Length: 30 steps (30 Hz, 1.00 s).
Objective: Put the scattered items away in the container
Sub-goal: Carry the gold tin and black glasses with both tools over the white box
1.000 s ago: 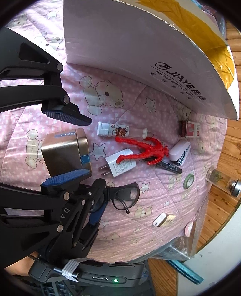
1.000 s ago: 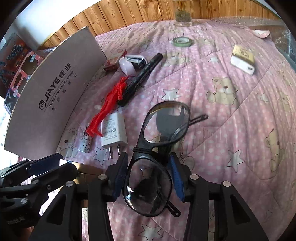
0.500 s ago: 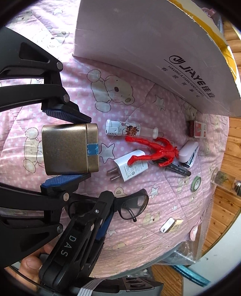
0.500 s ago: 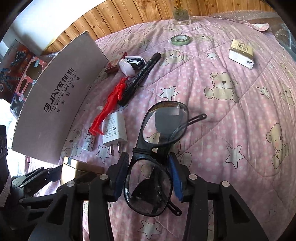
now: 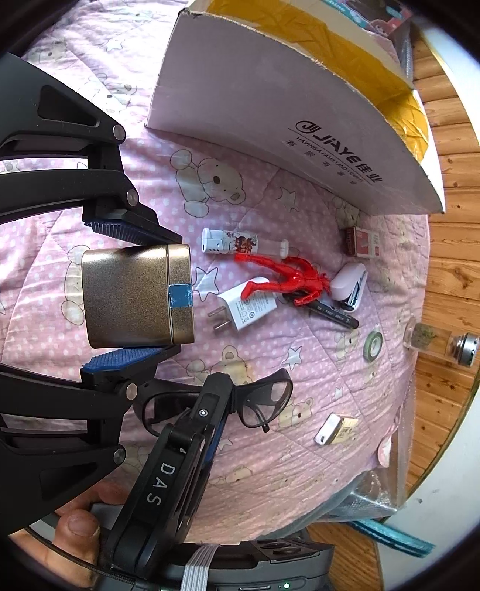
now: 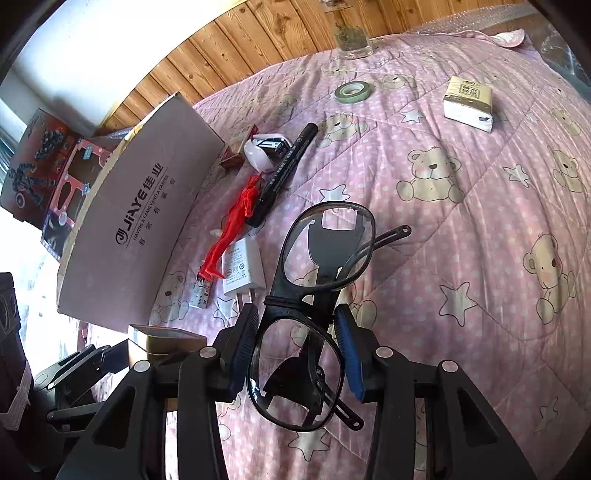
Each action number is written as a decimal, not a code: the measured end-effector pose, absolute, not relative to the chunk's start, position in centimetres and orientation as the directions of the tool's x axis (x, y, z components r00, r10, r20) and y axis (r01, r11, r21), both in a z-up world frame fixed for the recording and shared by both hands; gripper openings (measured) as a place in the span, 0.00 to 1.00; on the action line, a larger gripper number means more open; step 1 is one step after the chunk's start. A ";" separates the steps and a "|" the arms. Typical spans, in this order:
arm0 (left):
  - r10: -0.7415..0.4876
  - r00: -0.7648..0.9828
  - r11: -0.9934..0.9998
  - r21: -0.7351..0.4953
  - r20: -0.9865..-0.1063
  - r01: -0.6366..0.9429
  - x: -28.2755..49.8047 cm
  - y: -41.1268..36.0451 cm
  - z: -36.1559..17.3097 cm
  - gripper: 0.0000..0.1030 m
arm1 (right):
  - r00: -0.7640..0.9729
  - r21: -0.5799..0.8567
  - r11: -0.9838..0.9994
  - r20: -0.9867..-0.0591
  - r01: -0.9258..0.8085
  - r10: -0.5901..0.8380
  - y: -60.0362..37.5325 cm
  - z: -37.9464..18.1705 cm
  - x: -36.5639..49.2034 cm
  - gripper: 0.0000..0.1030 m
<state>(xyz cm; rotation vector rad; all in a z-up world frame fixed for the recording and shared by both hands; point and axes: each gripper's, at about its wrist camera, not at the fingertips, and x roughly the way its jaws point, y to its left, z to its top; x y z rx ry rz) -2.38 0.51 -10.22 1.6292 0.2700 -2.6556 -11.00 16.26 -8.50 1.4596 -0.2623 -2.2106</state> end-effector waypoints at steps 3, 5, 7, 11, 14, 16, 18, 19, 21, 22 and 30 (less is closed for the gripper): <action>0.064 -0.468 -0.987 -0.126 -0.881 0.102 -2.2 0.6 -9.5 0.51 | -0.327 0.415 -0.867 -0.808 0.276 -0.491 16.6 -8.2 -11.0 0.43; 0.058 -0.478 -0.987 -0.120 -0.876 0.102 -1.9 0.7 -9.0 0.51 | -0.328 0.419 -0.865 -0.805 0.275 -0.494 16.8 -8.2 -11.0 0.43; 0.053 -0.487 -0.988 -0.116 -0.872 0.100 -1.7 0.8 -8.6 0.51 | -0.327 0.423 -0.864 -0.804 0.273 -0.497 16.9 -8.2 -11.0 0.43; 0.048 -0.504 -0.988 -0.114 -0.862 0.100 -1.1 0.7 -7.6 0.51 | -0.333 0.431 -0.860 -0.796 0.274 -0.505 17.3 -7.7 -10.6 0.43; 0.049 -0.517 -0.988 -0.118 -0.855 0.100 -0.7 0.6 -6.9 0.51 | -0.347 0.437 -0.854 -0.784 0.281 -0.515 17.5 -7.1 -10.2 0.43; 0.050 -0.524 -0.987 -0.121 -0.850 0.102 -0.4 0.4 -6.4 0.51 | -0.358 0.437 -0.852 -0.777 0.287 -0.519 17.7 -6.7 -9.9 0.43; 0.051 -0.533 -0.987 -0.124 -0.845 0.102 -0.1 0.2 -6.0 0.51 | -0.365 0.434 -0.852 -0.773 0.291 -0.519 17.7 -6.4 -9.5 0.43; 0.051 -0.537 -0.987 -0.125 -0.842 0.102 0.1 0.1 -5.7 0.51 | -0.367 0.432 -0.853 -0.773 0.293 -0.517 17.7 -6.4 -9.4 0.43; 0.053 -0.545 -0.986 -0.129 -0.837 0.102 0.4 -0.1 -5.3 0.51 | -0.368 0.426 -0.855 -0.775 0.295 -0.513 17.6 -6.2 -9.1 0.43; 0.053 -0.550 -0.986 -0.130 -0.834 0.102 0.5 -0.3 -5.1 0.51 | -0.368 0.423 -0.856 -0.776 0.298 -0.512 17.5 -6.2 -8.9 0.43; 0.070 -0.580 -0.981 -0.162 -0.812 0.108 1.8 -2.0 -3.3 0.51 | -0.404 0.392 -0.858 -0.763 0.330 -0.504 16.8 -4.3 -7.1 0.43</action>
